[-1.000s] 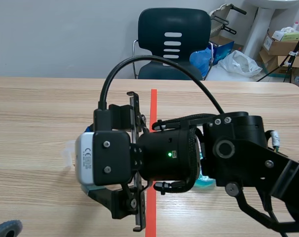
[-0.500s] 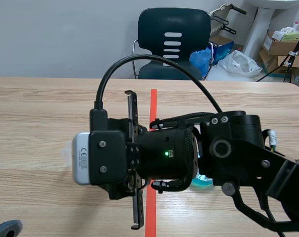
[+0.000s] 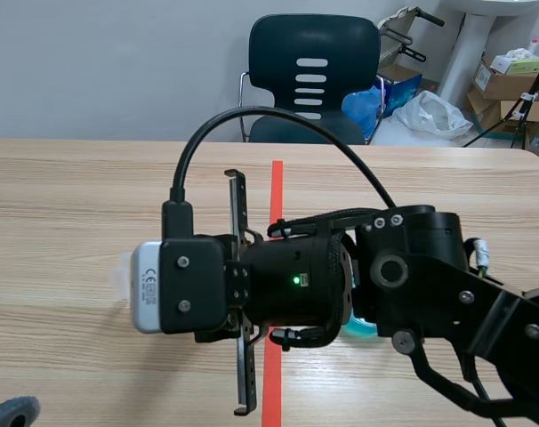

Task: Do the redox reaction experiment

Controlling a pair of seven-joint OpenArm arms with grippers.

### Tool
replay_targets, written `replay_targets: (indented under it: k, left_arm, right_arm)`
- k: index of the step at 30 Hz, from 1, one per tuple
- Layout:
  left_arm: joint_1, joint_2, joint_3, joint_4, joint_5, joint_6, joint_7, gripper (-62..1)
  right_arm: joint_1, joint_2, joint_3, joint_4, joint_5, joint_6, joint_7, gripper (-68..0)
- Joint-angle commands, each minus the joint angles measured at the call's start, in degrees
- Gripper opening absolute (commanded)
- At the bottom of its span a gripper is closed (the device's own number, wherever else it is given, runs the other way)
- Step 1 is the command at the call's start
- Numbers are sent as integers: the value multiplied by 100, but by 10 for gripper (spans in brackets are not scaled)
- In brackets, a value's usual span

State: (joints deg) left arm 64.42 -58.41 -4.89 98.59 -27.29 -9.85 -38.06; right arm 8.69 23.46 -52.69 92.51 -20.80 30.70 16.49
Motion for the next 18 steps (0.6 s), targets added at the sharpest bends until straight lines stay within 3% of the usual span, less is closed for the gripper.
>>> replay_targets:
  k: [1, 9, 18]
  left_arm:
    - [17, 44, 4, 70, -13, -11, -118, 14]
    - [17, 44, 4, 70, -13, -11, -118, 14]
    - [17, 44, 4, 70, -13, -11, -118, 14]
  right_arm:
    - [103, -17, 50, 20, 39, -48, 52, -666]
    - [103, -15, 66, 22, 83, -70, 168, -666]
    - [101, -11, 282, 22, 846, -70, 173, -665]
